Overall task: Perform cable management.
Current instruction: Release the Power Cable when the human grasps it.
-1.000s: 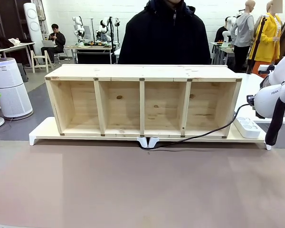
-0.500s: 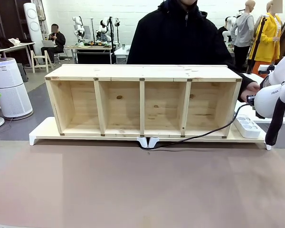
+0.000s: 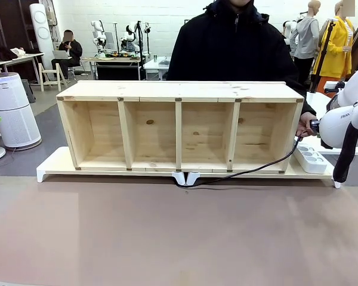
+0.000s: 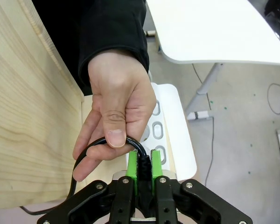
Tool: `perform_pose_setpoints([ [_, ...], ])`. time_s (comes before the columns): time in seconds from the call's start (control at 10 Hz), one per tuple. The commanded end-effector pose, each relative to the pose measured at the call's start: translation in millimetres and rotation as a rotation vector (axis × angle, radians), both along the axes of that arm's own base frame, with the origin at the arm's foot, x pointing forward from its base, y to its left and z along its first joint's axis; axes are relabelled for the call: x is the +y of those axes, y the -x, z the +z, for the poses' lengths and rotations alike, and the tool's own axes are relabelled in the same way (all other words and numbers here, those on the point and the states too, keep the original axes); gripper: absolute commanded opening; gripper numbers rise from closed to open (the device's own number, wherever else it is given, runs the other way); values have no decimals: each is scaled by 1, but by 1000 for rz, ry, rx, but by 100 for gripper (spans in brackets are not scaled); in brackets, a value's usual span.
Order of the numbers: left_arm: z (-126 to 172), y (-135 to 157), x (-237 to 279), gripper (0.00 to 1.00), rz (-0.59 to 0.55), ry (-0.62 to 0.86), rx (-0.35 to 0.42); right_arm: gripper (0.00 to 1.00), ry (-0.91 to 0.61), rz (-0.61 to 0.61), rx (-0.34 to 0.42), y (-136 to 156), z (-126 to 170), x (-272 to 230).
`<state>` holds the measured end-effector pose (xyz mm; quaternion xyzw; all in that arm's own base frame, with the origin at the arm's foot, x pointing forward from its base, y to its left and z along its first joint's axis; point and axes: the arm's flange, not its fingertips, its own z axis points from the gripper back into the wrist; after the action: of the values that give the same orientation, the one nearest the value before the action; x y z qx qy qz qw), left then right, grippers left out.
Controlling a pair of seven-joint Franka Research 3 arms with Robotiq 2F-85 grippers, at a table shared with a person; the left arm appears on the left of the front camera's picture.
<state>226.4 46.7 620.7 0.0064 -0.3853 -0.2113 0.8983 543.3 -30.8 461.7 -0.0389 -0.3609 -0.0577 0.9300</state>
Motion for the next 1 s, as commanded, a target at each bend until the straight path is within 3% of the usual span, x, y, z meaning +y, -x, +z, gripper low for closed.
perform_pose_setpoints([
  [0.0, 0, -2, 1, 100, 18, 3, -5, 15, 2, 1, -4, 0, 2, 0],
  [0.2, 0, -2, 1, 100, 18, 3, -5, 15, 2, 1, -4, 0, 2, 0],
  [0.3, 0, -2, 1, 100, 18, 3, -5, 34, 0, 0, 0, 0, 0, 0],
  [0.4, 0, -2, 1, 100, 18, 3, -5, 34, 1, 9, -13, 0, 0, 0],
  [0.5, 0, -2, 1, 100, 18, 3, -5, 54, 9, 11, -22, 0, 0, 0],
  [0.6, 0, -2, 1, 100, 18, 3, -5, 38, 14, 14, -26, 1, 1, 0],
  [0.7, 0, -2, 1, 100, 18, 3, -5, 73, 16, 13, -29, 0, 1, 0],
  [0.8, 0, -2, 1, 100, 18, 3, -5, 57, 25, 8, -24, -1, 1, 0],
  [0.9, 0, -2, 1, 100, 18, 3, -5, 93, 26, 14, -25, 0, 1, 0],
])
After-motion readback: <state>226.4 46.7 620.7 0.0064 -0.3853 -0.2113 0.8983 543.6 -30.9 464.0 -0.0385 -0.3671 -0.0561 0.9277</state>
